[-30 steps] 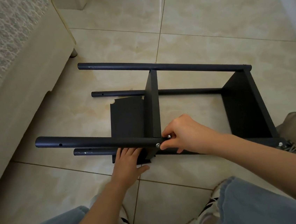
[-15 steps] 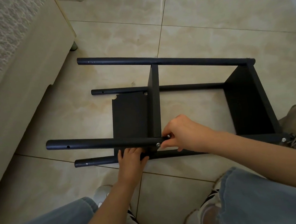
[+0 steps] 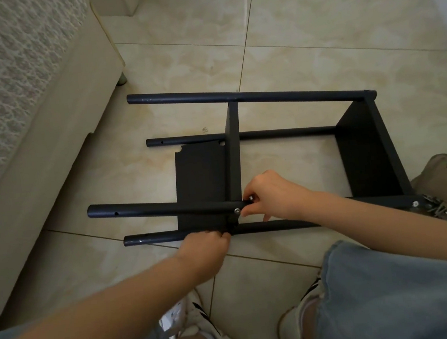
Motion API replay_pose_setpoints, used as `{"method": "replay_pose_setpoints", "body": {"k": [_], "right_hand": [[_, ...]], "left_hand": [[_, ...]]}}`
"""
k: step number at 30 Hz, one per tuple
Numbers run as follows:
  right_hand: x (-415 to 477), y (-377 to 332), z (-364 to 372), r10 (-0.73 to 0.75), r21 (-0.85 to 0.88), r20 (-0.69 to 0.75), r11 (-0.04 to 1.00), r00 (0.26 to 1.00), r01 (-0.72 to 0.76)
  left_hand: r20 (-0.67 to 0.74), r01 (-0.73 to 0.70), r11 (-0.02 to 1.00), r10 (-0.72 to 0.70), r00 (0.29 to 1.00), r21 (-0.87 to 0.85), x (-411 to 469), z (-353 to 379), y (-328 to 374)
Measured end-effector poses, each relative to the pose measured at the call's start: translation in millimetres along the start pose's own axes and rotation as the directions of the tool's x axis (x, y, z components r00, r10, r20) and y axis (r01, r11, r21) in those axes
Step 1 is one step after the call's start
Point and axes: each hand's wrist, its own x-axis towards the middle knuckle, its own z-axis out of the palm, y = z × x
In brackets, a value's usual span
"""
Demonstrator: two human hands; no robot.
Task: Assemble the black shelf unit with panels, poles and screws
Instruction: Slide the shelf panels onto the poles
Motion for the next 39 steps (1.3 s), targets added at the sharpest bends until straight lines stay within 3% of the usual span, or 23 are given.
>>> {"method": "replay_pose_setpoints", "body": {"k": [2, 10, 16, 19, 22, 25, 28, 32, 36, 39], "right_hand": [[-3, 1, -1, -0.005, 0.027, 0.002, 1.0, 1.0, 0.005], [-1, 7, -10, 0.015, 0.116, 0.135, 0.993, 0.991, -0.031], [4, 19, -23, 0.01, 0.156, 0.194, 0.987, 0.981, -0.041], [16, 36, -37, 0.066, 0.154, 0.08, 0.985, 0.995, -0.078], [36, 51, -60, 0.139, 0.15, -0.116, 0.981, 0.984, -0.121], [64, 60, -89, 0.117, 0.131, -0.346, 0.989, 0.931, -0.075], [103, 70, -112, 0.043, -0.004, -0.502, 0.999, 0.864, -0.052], [149, 83, -120, 0.065, -0.097, -0.511, 0.986, 0.857, -0.133], [169, 88, -113, 0.15, -0.092, -0.411, 0.975, 0.899, -0.204], [174, 86, -112, 0.166, -0.055, -0.425, 0.976, 0.89, -0.209]], "left_hand": [[0.021, -0.109, 0.991, 0.107, 0.994, 0.074, -16, -32, -7], [0.066, -0.305, 0.92, 0.299, 0.952, 0.246, -41, -119, -53], [-0.162, -0.413, 0.902, 0.43, 0.888, 0.13, -3, -106, -49], [-0.242, -0.364, 0.929, 0.37, 0.897, 0.069, 18, -95, -46], [-0.224, -0.312, 0.948, 0.317, 0.922, 0.061, 34, -87, -48], [-0.221, -0.31, 0.95, 0.306, 0.926, 0.015, 47, -80, -51], [-0.253, -0.335, 0.942, 0.333, 0.909, 0.036, 54, -76, -55], [-0.286, -0.349, 0.936, 0.347, 0.893, 0.048, 55, -73, -59], [-0.312, -0.358, 0.934, 0.337, 0.888, -0.012, 53, -70, -59], [-0.335, -0.358, 0.933, 0.325, 0.885, -0.04, 53, -68, -59]]}}
